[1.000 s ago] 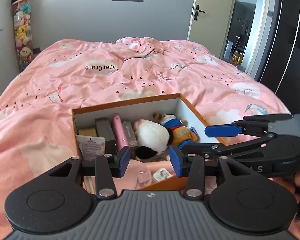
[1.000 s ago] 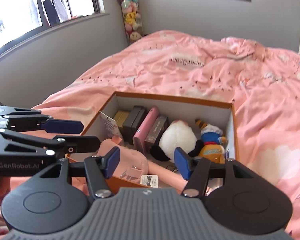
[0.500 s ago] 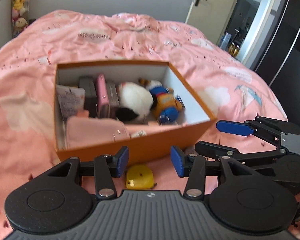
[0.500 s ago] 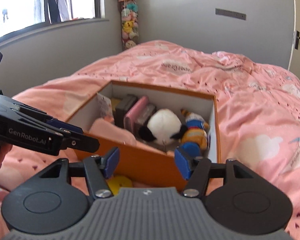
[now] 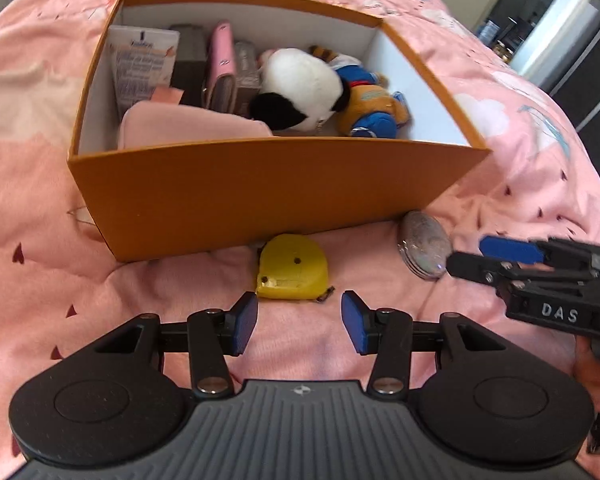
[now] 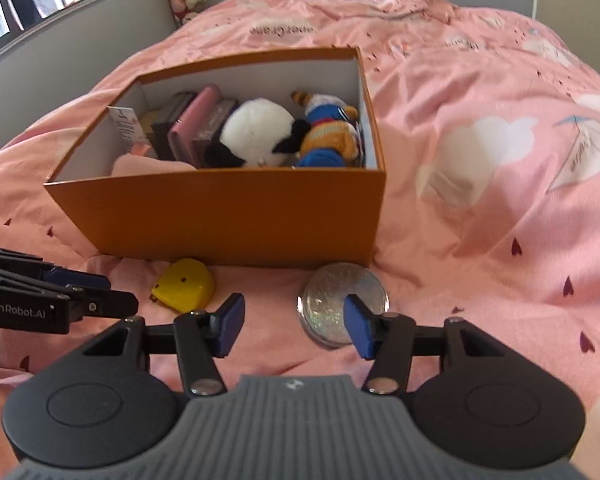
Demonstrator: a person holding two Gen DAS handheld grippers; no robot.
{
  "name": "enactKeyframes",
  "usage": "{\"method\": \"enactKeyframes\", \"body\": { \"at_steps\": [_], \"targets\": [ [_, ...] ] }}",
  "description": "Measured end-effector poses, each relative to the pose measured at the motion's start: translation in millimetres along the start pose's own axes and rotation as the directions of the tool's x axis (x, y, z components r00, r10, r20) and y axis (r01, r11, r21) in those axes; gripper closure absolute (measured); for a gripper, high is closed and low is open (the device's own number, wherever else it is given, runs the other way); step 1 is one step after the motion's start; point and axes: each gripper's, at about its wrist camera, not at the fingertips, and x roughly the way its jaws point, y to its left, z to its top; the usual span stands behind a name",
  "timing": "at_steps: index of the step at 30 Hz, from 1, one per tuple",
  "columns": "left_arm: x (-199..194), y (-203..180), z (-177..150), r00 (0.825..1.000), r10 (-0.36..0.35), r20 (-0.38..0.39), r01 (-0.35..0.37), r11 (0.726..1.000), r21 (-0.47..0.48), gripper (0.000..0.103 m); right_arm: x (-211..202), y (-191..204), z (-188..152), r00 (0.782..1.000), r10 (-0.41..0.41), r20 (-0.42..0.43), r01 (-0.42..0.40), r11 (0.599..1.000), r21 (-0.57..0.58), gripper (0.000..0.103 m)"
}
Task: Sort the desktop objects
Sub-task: 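Move both tools down to the tape measure and glitter mirror beside the box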
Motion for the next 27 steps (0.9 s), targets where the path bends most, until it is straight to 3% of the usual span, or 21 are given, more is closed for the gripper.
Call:
{"method": "enactKeyframes", "body": {
  "at_steps": [7, 14, 27],
  "targets": [
    [30, 17, 10, 1.000, -0.002, -0.026, -0.002, 0.989, -0.151, 0.043, 21, -33, 5, 0.997, -0.012, -0.071, 0.025, 0.984, 0.175, 0.049],
    [50, 25, 8, 1.000, 0.021, -0.015, -0.023, 0.977, -0.210, 0.040, 46, -49, 7, 0.990, -0.067, -0.122, 0.094, 0.967, 0.235, 0.053],
    [71, 33, 8, 0.999, -0.036, -0.006, 0.033, 0.960, -0.280, 0.025, 68, -70, 1, 0.989, 0.017, -0.144, 0.034, 0.939, 0.343, 0.048]
  ]
}}
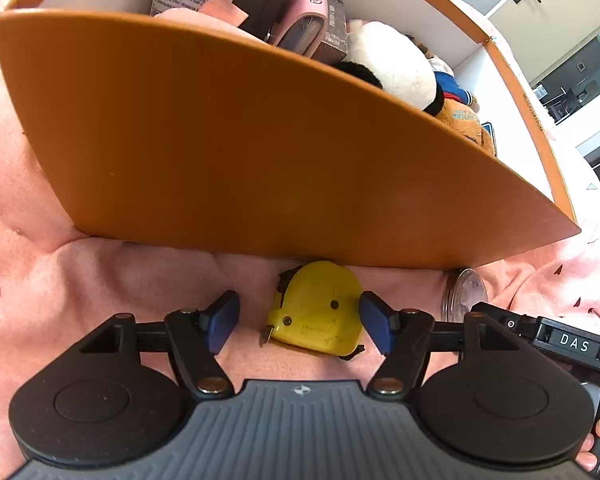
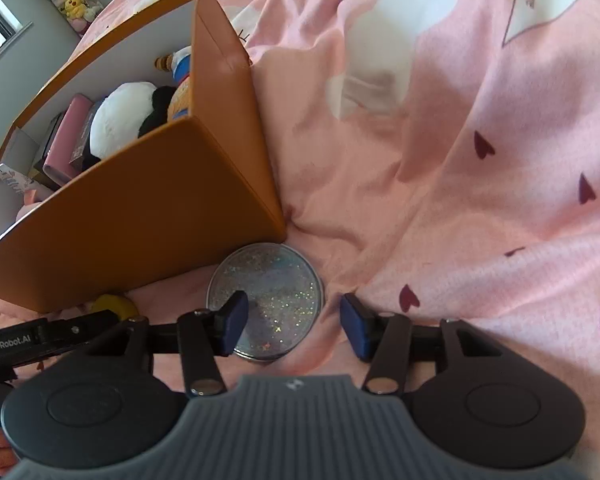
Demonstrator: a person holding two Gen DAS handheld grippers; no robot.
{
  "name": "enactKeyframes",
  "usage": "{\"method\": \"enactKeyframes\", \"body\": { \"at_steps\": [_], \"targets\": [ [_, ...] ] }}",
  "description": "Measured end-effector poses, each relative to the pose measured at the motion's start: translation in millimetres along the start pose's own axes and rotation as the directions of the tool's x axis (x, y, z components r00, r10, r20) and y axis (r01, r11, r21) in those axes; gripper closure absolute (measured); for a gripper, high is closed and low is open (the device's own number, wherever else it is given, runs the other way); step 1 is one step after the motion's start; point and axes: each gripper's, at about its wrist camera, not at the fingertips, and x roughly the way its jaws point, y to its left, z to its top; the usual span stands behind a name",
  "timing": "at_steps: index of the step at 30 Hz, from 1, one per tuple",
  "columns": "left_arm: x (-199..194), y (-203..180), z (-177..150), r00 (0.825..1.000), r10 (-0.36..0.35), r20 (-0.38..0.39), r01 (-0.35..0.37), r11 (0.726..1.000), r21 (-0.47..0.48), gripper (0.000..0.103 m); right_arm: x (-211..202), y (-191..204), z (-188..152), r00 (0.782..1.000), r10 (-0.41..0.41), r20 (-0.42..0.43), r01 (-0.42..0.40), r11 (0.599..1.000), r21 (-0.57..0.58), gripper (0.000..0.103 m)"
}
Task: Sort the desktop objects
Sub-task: 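Move both tools down to the tape measure and glitter mirror beside the box, then grasp the yellow tape measure with the left tool while the right tool grasps the glitter compact mirror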
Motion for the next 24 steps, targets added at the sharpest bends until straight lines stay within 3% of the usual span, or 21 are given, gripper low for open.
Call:
{"method": "enactKeyframes", "body": {
  "at_steps": [6, 9, 12, 15, 17, 18, 21, 24],
  "targets": [
    [6, -6, 0, 1.000, 0.000, 0.002, 0.000, 1.000, 0.020, 0.025, 12, -6, 3, 0.998, 0.066, -0.019, -0.065, 0.997, 0.038, 0.036],
    [7, -7, -1, 1.000, 0.001, 0.002, -0.001, 1.000, 0.024, 0.026, 16, -6, 3, 0.997, 0.077, -0.014, -0.077, 0.996, 0.041, 0.037],
    [6, -7, -1, 1.000, -0.018, 0.006, 0.018, 1.000, 0.021, 0.037, 11, -6, 2, 0.997, 0.072, 0.005, -0.072, 0.996, 0.045, 0.049],
    [3, -9, -1, 1.000, -0.028, 0.014, 0.027, 0.999, 0.032, 0.041, 4, -8, 1, 0.997, 0.069, 0.032, -0.071, 0.996, 0.060, 0.060],
    [2, -10, -2, 0.999, -0.030, 0.021, 0.029, 0.999, 0.036, 0.043, 1, -10, 0, 0.996, 0.071, 0.049, -0.075, 0.994, 0.077, 0.073],
    [0, -10, -2, 0.999, -0.029, 0.027, 0.028, 0.999, 0.034, 0.050, -2, -11, 0, 0.996, 0.074, 0.057, -0.079, 0.993, 0.087, 0.078],
    [-5, -8, -3, 0.998, -0.037, 0.041, 0.036, 0.999, 0.030, 0.058, -9, -14, -2, 0.992, 0.101, 0.079, -0.109, 0.988, 0.106, 0.084],
    [-9, -10, -4, 0.998, -0.040, 0.052, 0.038, 0.998, 0.051, 0.062, -19, -9, -4, 0.979, 0.181, 0.091, -0.190, 0.977, 0.095, 0.085]
  ]
}}
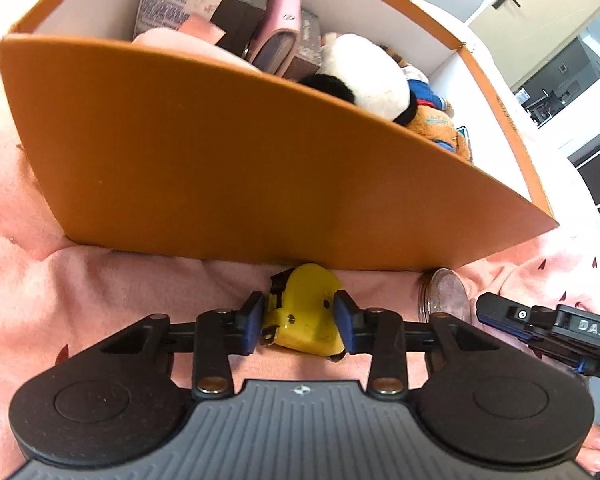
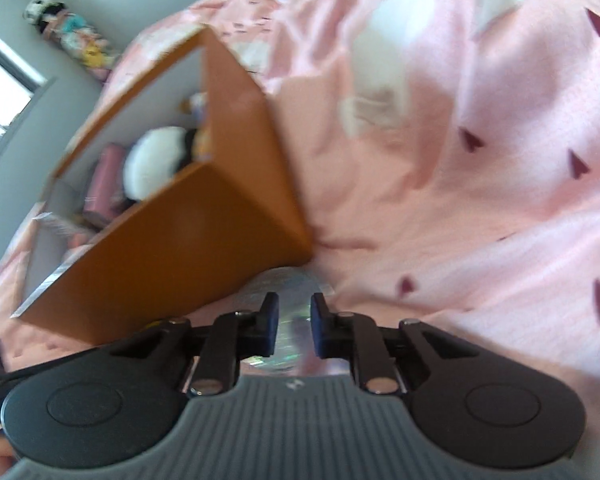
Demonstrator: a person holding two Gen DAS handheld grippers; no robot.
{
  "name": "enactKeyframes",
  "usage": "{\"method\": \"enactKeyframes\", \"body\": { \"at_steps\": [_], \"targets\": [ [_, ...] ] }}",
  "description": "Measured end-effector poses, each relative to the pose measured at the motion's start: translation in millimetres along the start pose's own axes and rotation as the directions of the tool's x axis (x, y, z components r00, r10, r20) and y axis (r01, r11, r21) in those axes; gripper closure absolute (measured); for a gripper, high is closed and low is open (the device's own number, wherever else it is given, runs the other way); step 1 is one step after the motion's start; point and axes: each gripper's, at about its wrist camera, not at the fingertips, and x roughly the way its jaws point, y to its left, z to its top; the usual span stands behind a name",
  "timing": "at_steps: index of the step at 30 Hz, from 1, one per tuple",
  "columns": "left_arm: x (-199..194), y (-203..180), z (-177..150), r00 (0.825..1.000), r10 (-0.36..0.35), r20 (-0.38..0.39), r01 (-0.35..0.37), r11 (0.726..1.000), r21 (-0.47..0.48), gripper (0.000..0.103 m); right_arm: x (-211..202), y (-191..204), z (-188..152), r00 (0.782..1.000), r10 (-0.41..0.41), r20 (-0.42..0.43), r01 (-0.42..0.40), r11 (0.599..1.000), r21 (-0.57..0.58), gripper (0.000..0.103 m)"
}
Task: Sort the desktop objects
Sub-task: 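Grasp the yellow tape measure with the left tool while the right tool grasps the glitter compact mirror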
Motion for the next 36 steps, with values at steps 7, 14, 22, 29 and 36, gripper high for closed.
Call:
{"method": "enactKeyframes", "body": {
  "at_steps": [7, 14, 22, 29, 36],
  "targets": [
    [-1, -8, -2, 1.000, -0.010, 0.005, 0.010, 0.999, 0.053, 0.063, 13, 21, -7, 0.997, 0.033, -0.075, -0.040, 0.996, -0.084, 0.082],
    [5, -1, -3, 0.999, -0.007, -0.037, 0.008, 1.000, 0.011, 0.049, 22, 12, -8, 0.994, 0.049, -0.094, -0.053, 0.998, -0.043, 0.103],
    [24, 4, -2, 0.998, -0.009, -0.056, 0.007, 0.999, -0.036, 0.039, 23, 14, -10, 0.994, 0.051, -0.099, -0.057, 0.997, -0.060, 0.103],
    [13, -7, -7, 1.000, 0.003, -0.022, -0.002, 0.999, 0.039, 0.040, 22, 11, -10, 0.994, 0.058, -0.094, -0.062, 0.997, -0.044, 0.103],
    [-5, -41, -22, 0.999, 0.033, 0.039, -0.042, 0.960, 0.275, 0.040, 21, 9, -9, 0.995, 0.049, -0.086, -0.052, 0.998, -0.033, 0.103]
  ]
}}
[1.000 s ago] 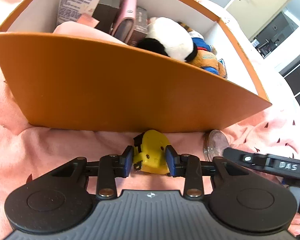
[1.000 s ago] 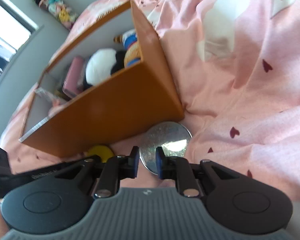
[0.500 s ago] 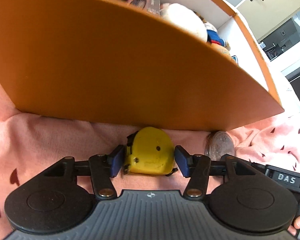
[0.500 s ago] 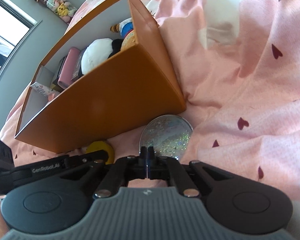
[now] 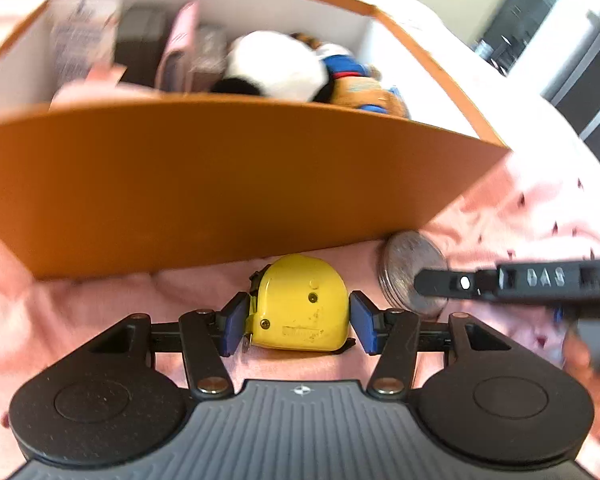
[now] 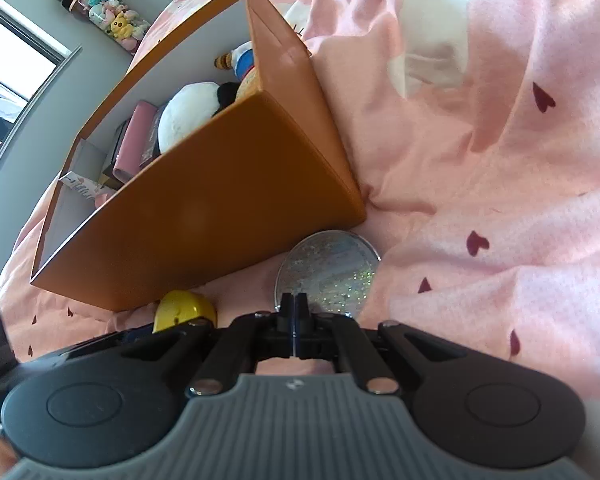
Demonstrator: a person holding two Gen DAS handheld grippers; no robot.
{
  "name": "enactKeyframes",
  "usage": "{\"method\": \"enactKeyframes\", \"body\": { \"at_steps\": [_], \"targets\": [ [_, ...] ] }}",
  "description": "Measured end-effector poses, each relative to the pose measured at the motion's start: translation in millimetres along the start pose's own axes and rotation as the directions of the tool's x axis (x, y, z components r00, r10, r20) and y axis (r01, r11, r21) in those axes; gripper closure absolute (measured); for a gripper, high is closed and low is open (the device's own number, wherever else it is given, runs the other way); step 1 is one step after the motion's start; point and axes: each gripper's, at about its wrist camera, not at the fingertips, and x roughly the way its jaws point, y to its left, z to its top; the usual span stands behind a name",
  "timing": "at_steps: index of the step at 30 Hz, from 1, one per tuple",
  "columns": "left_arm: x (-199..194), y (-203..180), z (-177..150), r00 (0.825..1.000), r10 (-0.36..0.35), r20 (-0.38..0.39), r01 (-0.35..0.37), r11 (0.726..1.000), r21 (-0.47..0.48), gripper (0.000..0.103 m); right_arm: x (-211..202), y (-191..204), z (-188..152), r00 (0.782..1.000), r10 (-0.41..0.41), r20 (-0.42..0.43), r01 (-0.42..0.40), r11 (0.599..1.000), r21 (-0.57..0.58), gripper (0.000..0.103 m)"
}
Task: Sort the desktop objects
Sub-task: 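Grasp the yellow tape measure with the left tool while the right tool grasps the glitter compact mirror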
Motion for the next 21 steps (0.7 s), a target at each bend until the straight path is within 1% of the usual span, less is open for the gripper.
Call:
{"method": "enactKeyframes", "body": {
  "at_steps": [2, 4, 6, 8, 10, 12, 15, 16, 18, 19, 20, 21],
  "targets": [
    [-5, -10, -1, 1.000, 0.030, 0.010, -0.030, 0.997, 0.070, 0.040, -1, 0, 0, 1.000, -0.007, 0.003, 0.007, 1.000, 0.000, 0.103],
    [-7, -19, -3, 0.998, 0.068, 0.014, -0.069, 0.988, 0.137, 0.040, -3, 0, -1, 1.000, -0.016, 0.005, 0.016, 1.000, -0.002, 0.103],
    [-8, -28, -5, 0.995, 0.103, 0.012, -0.103, 0.973, 0.205, 0.040, -5, 1, -2, 1.000, -0.020, 0.001, 0.020, 1.000, -0.009, 0.103],
    [-9, -37, -8, 0.989, 0.146, 0.007, -0.142, 0.953, 0.267, 0.040, -7, 4, -3, 1.000, -0.017, -0.001, 0.016, 1.000, -0.025, 0.103],
    [-7, -39, -11, 0.984, 0.179, 0.002, -0.171, 0.937, 0.306, 0.040, -8, 8, -5, 1.000, -0.011, 0.000, 0.011, 0.999, -0.051, 0.103],
    [-6, -41, -11, 0.981, 0.194, -0.010, -0.181, 0.932, 0.313, 0.040, -8, 12, -5, 1.000, -0.009, -0.003, 0.008, 0.997, -0.080, 0.103],
    [-2, -37, -10, 0.981, 0.189, -0.033, -0.172, 0.941, 0.290, 0.040, -5, 19, -7, 1.000, -0.006, -0.018, 0.004, 0.993, -0.121, 0.102],
    [0, -36, -9, 0.981, 0.189, -0.042, -0.170, 0.944, 0.284, 0.040, -3, 20, -7, 1.000, -0.012, -0.022, 0.009, 0.992, -0.127, 0.098],
    [4, -35, -9, 0.981, 0.185, -0.053, -0.164, 0.947, 0.275, 0.040, -3, 18, -6, 1.000, -0.025, -0.014, 0.023, 0.993, -0.115, 0.098],
    [5, -35, -8, 0.981, 0.184, -0.058, -0.162, 0.949, 0.272, 0.040, -4, 15, -5, 1.000, -0.021, -0.005, 0.021, 0.995, -0.100, 0.095],
    [6, -35, -8, 0.981, 0.182, -0.063, -0.159, 0.950, 0.268, 0.040, -6, 12, -4, 1.000, -0.030, 0.008, 0.031, 0.996, -0.081, 0.090],
    [8, -34, -8, 0.981, 0.180, -0.068, -0.157, 0.952, 0.265, 0.040, -7, 9, -2, 0.999, -0.046, 0.025, 0.047, 0.997, -0.061, 0.086]
  ]
}}
